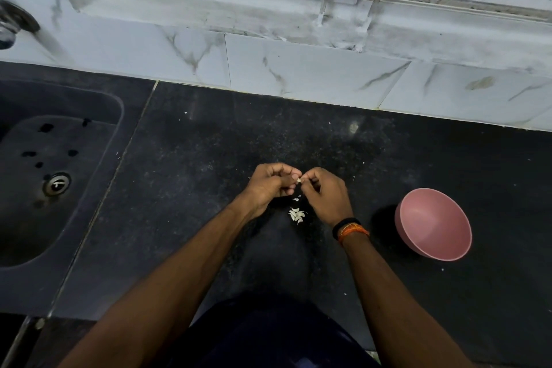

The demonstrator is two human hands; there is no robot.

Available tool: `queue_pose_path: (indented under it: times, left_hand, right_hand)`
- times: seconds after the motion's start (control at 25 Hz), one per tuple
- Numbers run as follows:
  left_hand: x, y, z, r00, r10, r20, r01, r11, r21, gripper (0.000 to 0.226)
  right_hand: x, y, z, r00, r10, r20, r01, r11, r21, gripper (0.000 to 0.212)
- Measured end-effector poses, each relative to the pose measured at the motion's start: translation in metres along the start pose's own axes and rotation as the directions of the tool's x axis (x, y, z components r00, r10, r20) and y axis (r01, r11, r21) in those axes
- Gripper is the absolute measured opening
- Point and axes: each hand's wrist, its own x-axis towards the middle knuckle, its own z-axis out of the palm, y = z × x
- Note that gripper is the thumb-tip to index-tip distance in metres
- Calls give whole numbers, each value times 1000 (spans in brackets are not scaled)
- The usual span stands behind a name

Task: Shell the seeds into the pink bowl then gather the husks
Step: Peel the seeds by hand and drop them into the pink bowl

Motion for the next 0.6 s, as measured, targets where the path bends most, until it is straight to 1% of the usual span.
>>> queue_pose_path:
  times: [0.16,0.28,0.36,0.44,0.6]
  left_hand:
    - [-3,-1,1,999,-25,29,26,999,-47,13]
    - [-4,-2,2,1000,10,-9,-11,998,-60,17]
    - [-3,-2,3,999,43,-34,-44,998,-35,15]
    - [-3,-2,4,998,56,-24,-56,998,2,13]
    - [-5,0,1,999,35,21,-35,999,11,18]
  right_hand:
    - [0,3,1,999,36,4,-36,999,39,7]
    - [-1,3,1,999,46,14,-46,998,48,8]
    - [0,4,1,999,50,22,-51,998,49,9]
    - [-1,4,2,998,52,31,-53,998,36,9]
    - [0,3,1,999,29,43,-27,998,-54,7]
